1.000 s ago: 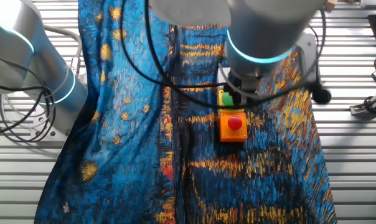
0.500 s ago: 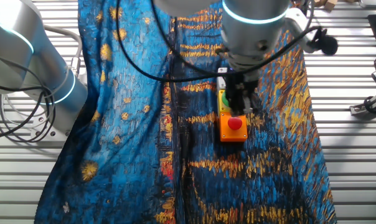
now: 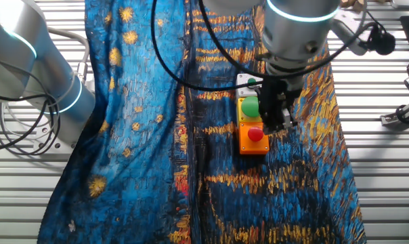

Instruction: Press three buttons from left to right in sequence

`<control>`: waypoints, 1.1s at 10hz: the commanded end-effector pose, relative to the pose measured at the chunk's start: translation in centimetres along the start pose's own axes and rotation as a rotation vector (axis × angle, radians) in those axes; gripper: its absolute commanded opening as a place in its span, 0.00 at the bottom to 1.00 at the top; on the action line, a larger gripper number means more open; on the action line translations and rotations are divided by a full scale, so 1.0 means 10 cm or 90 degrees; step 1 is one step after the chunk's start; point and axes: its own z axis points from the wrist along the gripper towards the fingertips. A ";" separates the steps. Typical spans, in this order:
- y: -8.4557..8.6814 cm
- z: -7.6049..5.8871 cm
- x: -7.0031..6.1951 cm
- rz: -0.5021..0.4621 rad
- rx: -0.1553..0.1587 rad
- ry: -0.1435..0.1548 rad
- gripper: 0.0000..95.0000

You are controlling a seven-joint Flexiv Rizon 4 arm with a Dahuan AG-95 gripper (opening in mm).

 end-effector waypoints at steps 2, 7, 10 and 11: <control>0.02 0.05 -0.01 0.131 -0.144 -0.032 0.00; 0.16 0.11 -0.04 0.151 -0.145 -0.033 0.00; 0.27 0.16 -0.01 0.157 -0.141 -0.036 0.00; 0.28 0.16 -0.02 0.157 -0.142 -0.036 0.00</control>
